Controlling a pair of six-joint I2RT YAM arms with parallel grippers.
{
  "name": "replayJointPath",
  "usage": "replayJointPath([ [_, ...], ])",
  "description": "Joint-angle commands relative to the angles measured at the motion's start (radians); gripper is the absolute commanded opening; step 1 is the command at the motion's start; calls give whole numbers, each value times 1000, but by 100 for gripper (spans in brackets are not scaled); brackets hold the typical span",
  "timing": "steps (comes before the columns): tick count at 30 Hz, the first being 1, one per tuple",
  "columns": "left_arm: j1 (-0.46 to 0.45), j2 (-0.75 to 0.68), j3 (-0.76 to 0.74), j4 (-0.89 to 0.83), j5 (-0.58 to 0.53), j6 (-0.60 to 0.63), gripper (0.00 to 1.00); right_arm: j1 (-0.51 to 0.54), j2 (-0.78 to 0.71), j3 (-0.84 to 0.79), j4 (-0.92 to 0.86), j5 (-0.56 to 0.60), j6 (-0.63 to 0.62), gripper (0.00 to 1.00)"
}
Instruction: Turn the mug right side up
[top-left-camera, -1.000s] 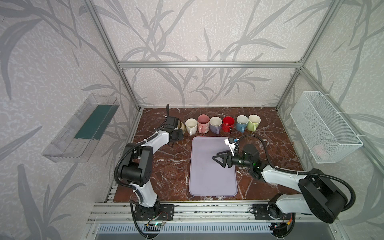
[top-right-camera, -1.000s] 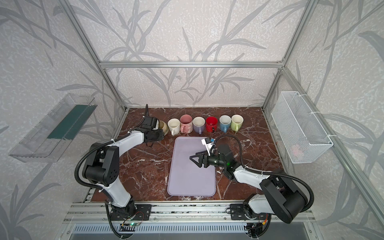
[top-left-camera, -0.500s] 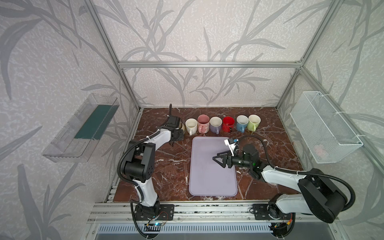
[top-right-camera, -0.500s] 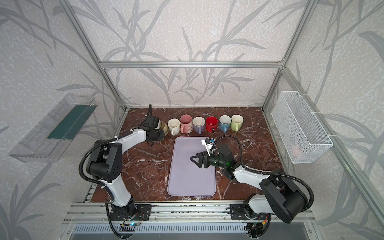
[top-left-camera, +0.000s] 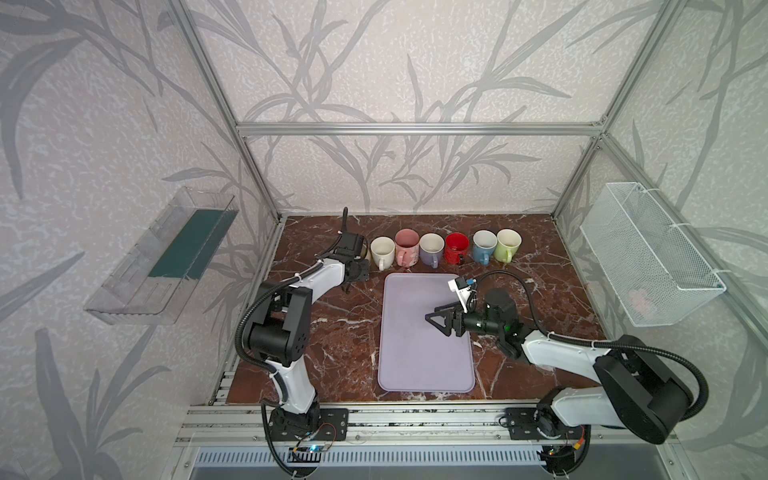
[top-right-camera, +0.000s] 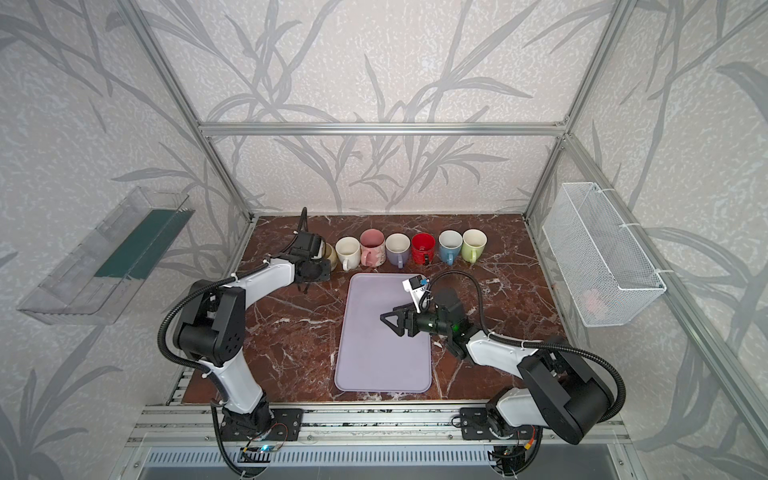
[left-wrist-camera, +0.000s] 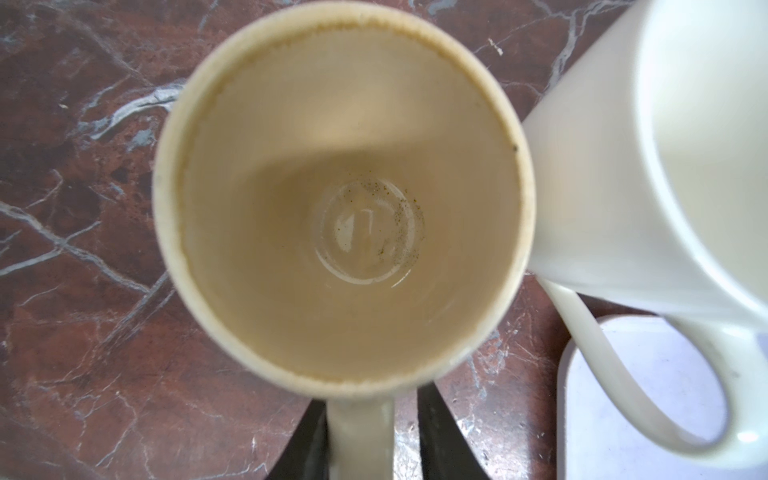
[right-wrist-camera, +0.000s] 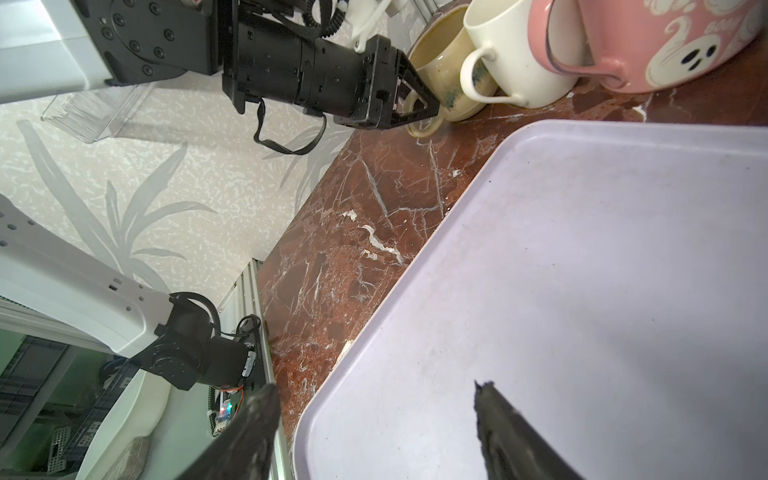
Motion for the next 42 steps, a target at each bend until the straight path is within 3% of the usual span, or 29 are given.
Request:
replayJointPath([
  [1, -4, -77, -18, 10, -29, 15, 34, 1, -54, 16, -39, 31, -46, 74],
  [9, -6, -266, -72, -26, -52, -50, 46, 1, -202, 29, -240, 196, -148, 76],
  [17, -7, -539, -213, -1, -100, -42, 67, -49, -341, 39, -446, 508, -234, 93],
  [19, -7, -583, -228, -30, -139, -50, 80, -64, -370, 26, -466, 560, -242, 97],
  [22, -8, -642, -271, -58, -237, -64, 87, -80, -419, 0, -477, 652, -277, 99],
  [23, -7, -664, -296, -53, -278, -68, 94, -82, -434, -16, -465, 703, -292, 99],
  [27, -7, -721, -474, 157, -396, -29, 99, -83, -480, -104, -367, 946, -350, 99],
  [29, -1, -700, -541, 282, -433, -5, 99, -88, -501, -135, -328, 1052, -367, 99],
  [34, 36, -536, -473, 275, -421, 66, 99, -131, -503, -116, -316, 1123, -465, 99],
  [36, 51, -453, -431, 254, -527, 37, 99, -173, -467, -91, -318, 1131, -471, 99],
  [42, 121, -299, -440, 345, -572, 124, 99, -312, -310, -60, -242, 1082, -486, 99],
])
